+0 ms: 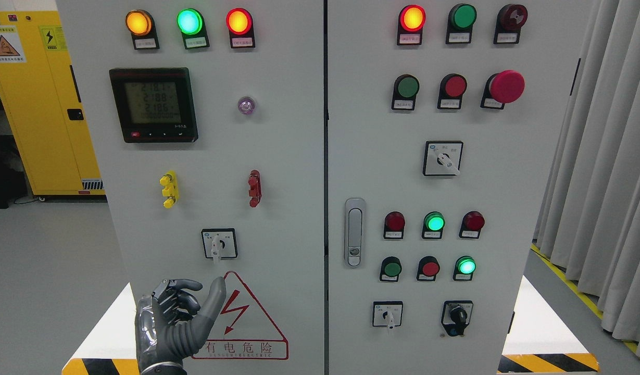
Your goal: Turn on light switch 1
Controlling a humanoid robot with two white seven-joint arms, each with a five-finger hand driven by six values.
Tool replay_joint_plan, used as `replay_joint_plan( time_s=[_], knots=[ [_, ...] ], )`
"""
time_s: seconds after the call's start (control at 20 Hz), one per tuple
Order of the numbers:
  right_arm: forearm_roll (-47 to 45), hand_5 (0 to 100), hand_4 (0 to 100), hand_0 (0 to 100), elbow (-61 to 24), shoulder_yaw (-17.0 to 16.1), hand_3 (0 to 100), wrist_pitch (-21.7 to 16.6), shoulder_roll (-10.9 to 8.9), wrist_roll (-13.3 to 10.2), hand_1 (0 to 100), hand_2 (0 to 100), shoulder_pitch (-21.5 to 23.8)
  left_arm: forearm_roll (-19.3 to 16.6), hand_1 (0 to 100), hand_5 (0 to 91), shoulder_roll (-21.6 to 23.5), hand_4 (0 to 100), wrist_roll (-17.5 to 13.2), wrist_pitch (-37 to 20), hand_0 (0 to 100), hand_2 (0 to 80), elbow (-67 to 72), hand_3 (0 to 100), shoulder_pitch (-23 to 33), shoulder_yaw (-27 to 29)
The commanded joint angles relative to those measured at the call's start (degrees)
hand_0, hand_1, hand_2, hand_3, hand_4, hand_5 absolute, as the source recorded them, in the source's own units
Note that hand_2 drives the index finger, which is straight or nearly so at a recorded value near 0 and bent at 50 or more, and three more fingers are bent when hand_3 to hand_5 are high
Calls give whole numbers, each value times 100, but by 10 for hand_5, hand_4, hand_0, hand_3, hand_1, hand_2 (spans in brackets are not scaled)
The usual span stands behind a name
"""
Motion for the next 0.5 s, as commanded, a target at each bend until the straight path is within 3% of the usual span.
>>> replay_joint_plan(
  time_s=[0.0,0.45],
  knots=[
    [-167,0,0,0,0,0,0,4,0,-4,500,40,0,-93,735,764,-60,847,5,77,70,608,53,905,-227,-8],
    [-167,0,0,0,0,0,0,4,0,-4,500,40,0,-251,737,772,-87,848,-4,253,79,607,88,907,-342,0]
  ],
)
